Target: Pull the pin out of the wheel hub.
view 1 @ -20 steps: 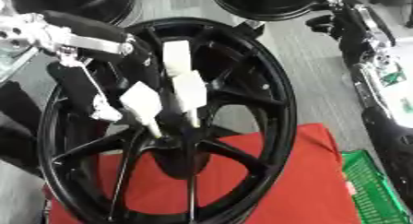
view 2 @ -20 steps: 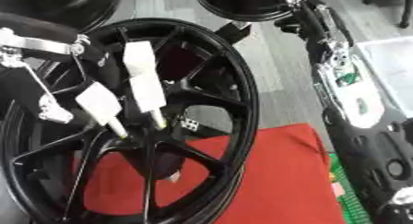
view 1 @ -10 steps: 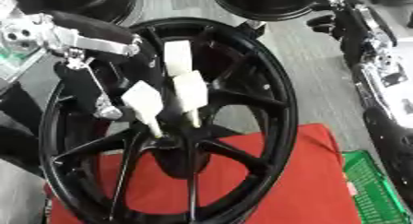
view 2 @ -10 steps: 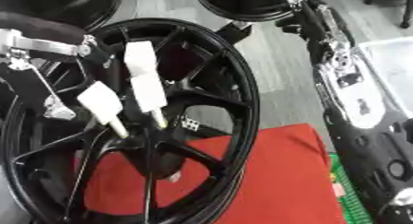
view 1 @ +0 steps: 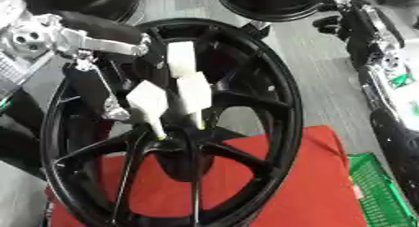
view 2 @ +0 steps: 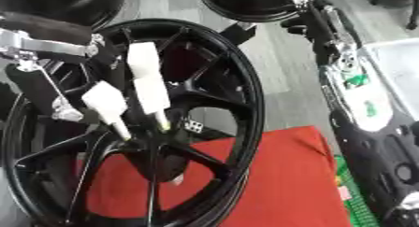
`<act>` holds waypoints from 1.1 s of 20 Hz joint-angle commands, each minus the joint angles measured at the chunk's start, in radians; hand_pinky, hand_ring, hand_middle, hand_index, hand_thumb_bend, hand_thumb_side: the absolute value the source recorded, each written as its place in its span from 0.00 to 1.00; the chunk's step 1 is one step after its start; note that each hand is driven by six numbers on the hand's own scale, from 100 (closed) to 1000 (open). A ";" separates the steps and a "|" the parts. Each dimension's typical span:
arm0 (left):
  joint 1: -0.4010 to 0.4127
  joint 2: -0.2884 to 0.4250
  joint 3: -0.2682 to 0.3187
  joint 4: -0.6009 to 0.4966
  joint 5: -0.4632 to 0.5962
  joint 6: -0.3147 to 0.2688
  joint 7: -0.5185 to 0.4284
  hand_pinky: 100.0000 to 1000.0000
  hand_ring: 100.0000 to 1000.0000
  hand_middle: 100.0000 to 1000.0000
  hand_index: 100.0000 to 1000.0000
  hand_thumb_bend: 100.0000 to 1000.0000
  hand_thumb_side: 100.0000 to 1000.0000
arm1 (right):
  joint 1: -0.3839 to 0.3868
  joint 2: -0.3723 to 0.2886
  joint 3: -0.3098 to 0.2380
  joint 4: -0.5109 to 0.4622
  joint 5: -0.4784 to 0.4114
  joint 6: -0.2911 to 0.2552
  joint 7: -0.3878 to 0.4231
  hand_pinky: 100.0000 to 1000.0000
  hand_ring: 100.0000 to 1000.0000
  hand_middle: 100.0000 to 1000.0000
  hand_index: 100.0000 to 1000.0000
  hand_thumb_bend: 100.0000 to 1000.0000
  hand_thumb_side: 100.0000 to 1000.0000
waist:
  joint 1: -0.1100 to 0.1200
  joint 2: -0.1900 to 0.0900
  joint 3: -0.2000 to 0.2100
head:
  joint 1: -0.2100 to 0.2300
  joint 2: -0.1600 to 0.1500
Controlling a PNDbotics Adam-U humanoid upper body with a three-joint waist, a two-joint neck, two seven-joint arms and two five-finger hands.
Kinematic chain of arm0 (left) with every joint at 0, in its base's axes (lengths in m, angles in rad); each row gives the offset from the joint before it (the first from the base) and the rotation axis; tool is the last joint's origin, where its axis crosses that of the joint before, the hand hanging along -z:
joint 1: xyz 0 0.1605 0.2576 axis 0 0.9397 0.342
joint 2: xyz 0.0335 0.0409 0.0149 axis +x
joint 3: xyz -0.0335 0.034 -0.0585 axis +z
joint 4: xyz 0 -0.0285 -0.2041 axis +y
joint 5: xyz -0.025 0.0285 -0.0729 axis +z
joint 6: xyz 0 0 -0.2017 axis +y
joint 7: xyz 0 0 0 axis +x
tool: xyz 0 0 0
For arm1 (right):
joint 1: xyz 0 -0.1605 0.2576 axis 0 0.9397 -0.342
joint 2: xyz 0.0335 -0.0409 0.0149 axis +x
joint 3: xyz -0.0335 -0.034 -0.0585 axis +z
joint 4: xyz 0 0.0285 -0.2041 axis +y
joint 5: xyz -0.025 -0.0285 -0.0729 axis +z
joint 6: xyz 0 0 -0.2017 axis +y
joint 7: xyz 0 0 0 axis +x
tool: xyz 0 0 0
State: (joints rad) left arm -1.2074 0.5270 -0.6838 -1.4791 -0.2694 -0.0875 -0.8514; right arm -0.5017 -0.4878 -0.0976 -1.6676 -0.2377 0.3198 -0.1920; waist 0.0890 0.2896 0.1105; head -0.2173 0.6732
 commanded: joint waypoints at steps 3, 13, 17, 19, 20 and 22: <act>-0.027 0.008 0.004 -0.010 -0.024 -0.008 0.022 0.57 0.56 0.48 0.52 0.36 0.00 | -0.016 -0.017 -0.005 -0.010 0.004 0.000 0.001 0.74 0.59 0.65 0.69 0.00 0.65 | -0.006 -0.018 -0.001 | 0.003 -0.016; -0.024 0.010 0.002 -0.013 -0.034 -0.005 0.044 0.54 0.53 0.43 0.41 0.30 0.00 | -0.016 -0.018 -0.006 -0.010 0.003 0.000 0.001 0.74 0.59 0.65 0.69 0.00 0.65 | -0.006 -0.017 -0.001 | 0.005 -0.015; -0.025 0.019 0.010 -0.024 -0.025 0.006 0.058 0.53 0.53 0.43 0.39 0.29 0.00 | -0.015 -0.018 -0.006 -0.011 0.002 0.000 -0.001 0.74 0.59 0.65 0.69 0.00 0.65 | -0.006 -0.018 -0.001 | 0.004 -0.016; -0.026 0.025 0.013 -0.034 -0.017 0.013 0.064 0.53 0.53 0.43 0.38 0.29 0.00 | -0.015 -0.019 -0.007 -0.011 0.002 0.000 -0.001 0.74 0.59 0.65 0.69 0.00 0.65 | -0.005 -0.018 0.000 | 0.004 -0.016; -0.027 0.029 0.015 -0.042 -0.013 0.017 0.066 0.53 0.52 0.42 0.38 0.31 0.00 | -0.015 -0.019 -0.007 -0.011 0.002 0.000 -0.002 0.74 0.59 0.65 0.69 0.00 0.65 | -0.005 -0.018 0.000 | 0.004 -0.016; -0.028 0.037 0.019 -0.058 -0.006 0.024 0.070 0.53 0.52 0.42 0.37 0.32 0.00 | -0.014 -0.020 -0.007 -0.011 0.002 0.000 -0.002 0.74 0.59 0.65 0.69 0.00 0.65 | -0.005 -0.018 0.001 | 0.004 -0.016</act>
State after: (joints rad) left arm -1.2101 0.5340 -0.6891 -1.5162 -0.2847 -0.0686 -0.7894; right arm -0.5017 -0.4878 -0.0980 -1.6676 -0.2377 0.3197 -0.1918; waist 0.0891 0.2896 0.1106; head -0.2135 0.6730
